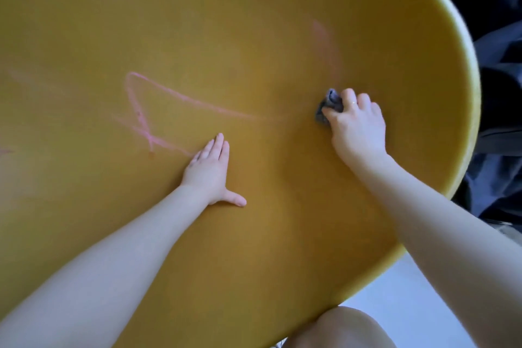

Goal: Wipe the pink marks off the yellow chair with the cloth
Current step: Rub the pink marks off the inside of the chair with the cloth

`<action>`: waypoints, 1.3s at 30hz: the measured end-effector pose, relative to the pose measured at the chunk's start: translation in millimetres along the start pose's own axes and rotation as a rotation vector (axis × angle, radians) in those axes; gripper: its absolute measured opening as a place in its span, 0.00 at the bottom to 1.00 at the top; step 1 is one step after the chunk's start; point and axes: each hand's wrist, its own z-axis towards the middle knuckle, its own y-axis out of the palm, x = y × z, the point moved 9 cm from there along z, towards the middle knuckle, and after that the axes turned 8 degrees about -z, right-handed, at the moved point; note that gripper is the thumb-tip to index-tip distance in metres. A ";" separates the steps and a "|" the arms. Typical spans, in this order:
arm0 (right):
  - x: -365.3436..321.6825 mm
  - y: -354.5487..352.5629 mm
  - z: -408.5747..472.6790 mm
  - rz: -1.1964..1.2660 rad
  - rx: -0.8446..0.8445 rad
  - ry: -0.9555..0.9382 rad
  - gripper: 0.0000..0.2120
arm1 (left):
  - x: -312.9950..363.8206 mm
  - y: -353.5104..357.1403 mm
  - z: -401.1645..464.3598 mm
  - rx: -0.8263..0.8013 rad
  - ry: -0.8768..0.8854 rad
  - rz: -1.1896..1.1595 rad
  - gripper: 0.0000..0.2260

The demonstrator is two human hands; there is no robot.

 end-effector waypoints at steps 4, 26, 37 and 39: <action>25.9 -15.9 19.5 -0.041 0.047 0.187 0.10 | 0.4 -0.6 -0.5 -0.004 -0.003 0.003 0.60; -6.4 -2.6 19.5 -0.128 0.266 0.078 0.18 | 53.2 -75.1 63.4 0.213 0.104 0.352 0.65; 8.7 -29.1 71.6 -0.174 0.402 -0.100 0.13 | 39.8 -68.2 73.4 0.160 0.124 0.229 0.65; 10.9 -35.6 91.6 -0.200 0.440 -0.062 0.15 | 40.4 -68.9 73.4 0.163 0.130 0.228 0.65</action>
